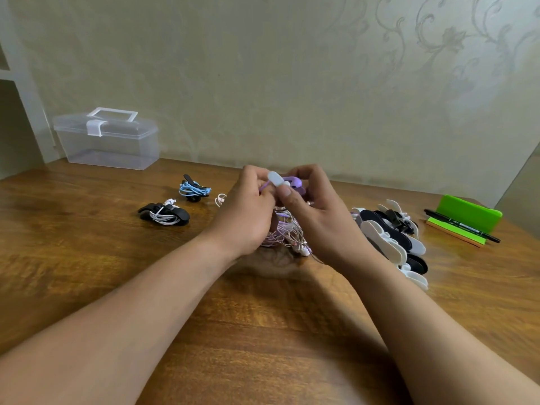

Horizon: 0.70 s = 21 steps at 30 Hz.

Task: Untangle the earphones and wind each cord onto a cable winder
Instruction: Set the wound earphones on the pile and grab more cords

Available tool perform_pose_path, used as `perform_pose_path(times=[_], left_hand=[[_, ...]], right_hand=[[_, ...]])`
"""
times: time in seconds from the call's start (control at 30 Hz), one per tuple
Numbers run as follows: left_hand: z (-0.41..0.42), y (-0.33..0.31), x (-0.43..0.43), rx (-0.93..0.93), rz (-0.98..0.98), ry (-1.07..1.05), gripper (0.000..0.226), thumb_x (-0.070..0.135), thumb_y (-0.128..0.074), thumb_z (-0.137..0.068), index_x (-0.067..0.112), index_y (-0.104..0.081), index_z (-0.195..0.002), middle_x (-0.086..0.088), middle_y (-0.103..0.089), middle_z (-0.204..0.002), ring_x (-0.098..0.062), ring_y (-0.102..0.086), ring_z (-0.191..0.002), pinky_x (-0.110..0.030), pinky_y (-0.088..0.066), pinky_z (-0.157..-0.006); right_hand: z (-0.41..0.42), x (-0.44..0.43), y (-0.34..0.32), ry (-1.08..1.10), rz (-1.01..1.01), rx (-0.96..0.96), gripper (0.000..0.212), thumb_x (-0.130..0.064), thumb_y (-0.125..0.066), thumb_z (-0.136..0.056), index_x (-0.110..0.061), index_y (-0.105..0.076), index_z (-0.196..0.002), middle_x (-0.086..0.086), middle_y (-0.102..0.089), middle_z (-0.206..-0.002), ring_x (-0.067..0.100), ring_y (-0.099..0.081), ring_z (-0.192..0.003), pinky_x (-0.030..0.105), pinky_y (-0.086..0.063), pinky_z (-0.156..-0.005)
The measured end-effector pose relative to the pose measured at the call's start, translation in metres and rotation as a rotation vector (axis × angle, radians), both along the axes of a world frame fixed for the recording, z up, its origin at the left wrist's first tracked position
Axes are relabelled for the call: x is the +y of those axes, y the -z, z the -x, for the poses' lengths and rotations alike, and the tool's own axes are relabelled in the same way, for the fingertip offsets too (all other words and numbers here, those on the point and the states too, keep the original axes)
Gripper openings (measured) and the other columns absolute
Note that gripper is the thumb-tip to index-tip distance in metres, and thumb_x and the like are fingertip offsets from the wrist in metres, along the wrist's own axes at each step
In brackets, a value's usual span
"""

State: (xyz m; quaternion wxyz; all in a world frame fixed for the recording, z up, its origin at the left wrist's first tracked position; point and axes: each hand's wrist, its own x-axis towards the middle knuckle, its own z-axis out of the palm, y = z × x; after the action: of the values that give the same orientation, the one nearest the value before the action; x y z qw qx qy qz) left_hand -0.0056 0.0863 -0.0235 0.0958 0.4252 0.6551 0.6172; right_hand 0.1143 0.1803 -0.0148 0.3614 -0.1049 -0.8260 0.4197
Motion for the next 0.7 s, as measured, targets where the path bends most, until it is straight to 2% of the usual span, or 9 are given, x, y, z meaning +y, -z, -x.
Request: perform_pose_path(times=[0.1,0.2,0.27,0.33,0.4,0.53,0.6,0.67,0.7], left_hand=[[-0.0011,-0.0045,-0.0006,-0.015,0.022,0.086,0.012,0.028,-0.048,-0.108,0.024,-0.058,-0.114,0.015,-0.07,-0.086,0.005,-0.059,-0.066,-0.027,-0.046,-0.067],[-0.0001,-0.003,-0.0002,-0.001,0.087,0.132,0.021,0.049,-0.051,-0.096,0.034,-0.061,-0.106,0.006,-0.076,-0.107,-0.015,-0.07,-0.108,-0.052,-0.053,-0.097],[0.0006,-0.0019,-0.0005,-0.001,0.113,0.164,0.026,0.051,-0.051,-0.095,0.034,-0.063,-0.11,0.003,-0.075,-0.114,-0.017,-0.069,-0.113,-0.052,-0.052,-0.102],[-0.0009,-0.0025,-0.0018,0.025,0.123,0.152,0.02,0.044,-0.05,-0.102,0.031,-0.063,-0.109,0.007,-0.075,-0.102,-0.007,-0.069,-0.095,-0.041,-0.054,-0.092],[-0.0017,-0.0033,-0.0032,0.134,0.153,0.097,0.015,0.034,-0.047,-0.108,0.027,-0.061,-0.108,0.009,-0.071,-0.088,-0.004,-0.062,-0.077,-0.03,-0.05,-0.076],[-0.0057,-0.0037,-0.0074,0.295,0.132,0.005,0.013,0.031,-0.045,-0.11,0.023,-0.055,-0.111,0.005,-0.073,-0.088,-0.005,-0.067,-0.082,-0.021,-0.049,-0.067],[-0.0082,-0.0045,-0.0081,0.338,0.081,-0.034,0.009,0.026,-0.046,-0.11,0.02,-0.052,-0.113,0.005,-0.072,-0.086,0.0,-0.066,-0.079,-0.013,-0.044,-0.062],[-0.0088,-0.0059,-0.0088,0.347,0.01,-0.101,0.006,0.022,-0.049,-0.108,0.019,-0.049,-0.113,0.007,-0.068,-0.089,0.002,-0.065,-0.081,-0.013,-0.045,-0.062],[-0.0089,-0.0065,-0.009,0.341,-0.022,-0.135,0.009,0.022,-0.052,-0.107,0.017,-0.048,-0.114,0.007,-0.067,-0.093,-0.002,-0.065,-0.085,-0.02,-0.049,-0.066]], right_hand=[[-0.0037,0.0061,-0.0021,0.051,-0.116,-0.015,0.018,-0.047,-0.059,-0.102,-0.036,-0.053,-0.114,-0.011,-0.068,-0.109,0.019,-0.062,-0.111,0.05,-0.052,-0.096],[-0.0039,0.0044,-0.0016,-0.018,-0.075,-0.04,0.014,-0.037,-0.055,-0.106,-0.029,-0.05,-0.117,-0.009,-0.069,-0.103,0.014,-0.067,-0.098,0.05,-0.055,-0.093],[-0.0037,0.0029,-0.0014,-0.06,-0.072,-0.048,0.016,-0.038,-0.051,-0.106,-0.03,-0.049,-0.12,-0.003,-0.069,-0.101,0.022,-0.069,-0.096,0.054,-0.055,-0.091],[-0.0043,0.003,-0.0015,-0.085,-0.036,-0.048,0.017,-0.039,-0.048,-0.105,-0.03,-0.051,-0.12,-0.002,-0.07,-0.095,0.026,-0.07,-0.089,0.052,-0.058,-0.084],[-0.004,0.0042,-0.0001,-0.093,0.042,-0.042,0.019,-0.038,-0.049,-0.108,-0.021,-0.054,-0.116,-0.008,-0.066,-0.088,0.018,-0.068,-0.08,0.044,-0.058,-0.073],[-0.0002,0.003,0.003,-0.104,0.223,-0.017,0.017,-0.03,-0.052,-0.109,-0.014,-0.054,-0.109,0.002,-0.061,-0.083,0.018,-0.065,-0.075,0.042,-0.056,-0.064],[0.0013,0.0021,0.0024,-0.137,0.273,-0.015,0.019,-0.029,-0.051,-0.11,-0.013,-0.058,-0.117,0.005,-0.061,-0.084,0.018,-0.063,-0.076,0.037,-0.056,-0.065],[0.0028,0.0007,0.0016,-0.17,0.253,0.001,0.028,-0.036,-0.055,-0.108,-0.015,-0.062,-0.125,0.015,-0.065,-0.093,0.029,-0.067,-0.083,0.046,-0.06,-0.073],[0.0032,-0.0004,0.0018,-0.175,0.229,0.016,0.031,-0.04,-0.057,-0.106,-0.018,-0.065,-0.126,0.019,-0.068,-0.099,0.035,-0.069,-0.088,0.053,-0.062,-0.079]])
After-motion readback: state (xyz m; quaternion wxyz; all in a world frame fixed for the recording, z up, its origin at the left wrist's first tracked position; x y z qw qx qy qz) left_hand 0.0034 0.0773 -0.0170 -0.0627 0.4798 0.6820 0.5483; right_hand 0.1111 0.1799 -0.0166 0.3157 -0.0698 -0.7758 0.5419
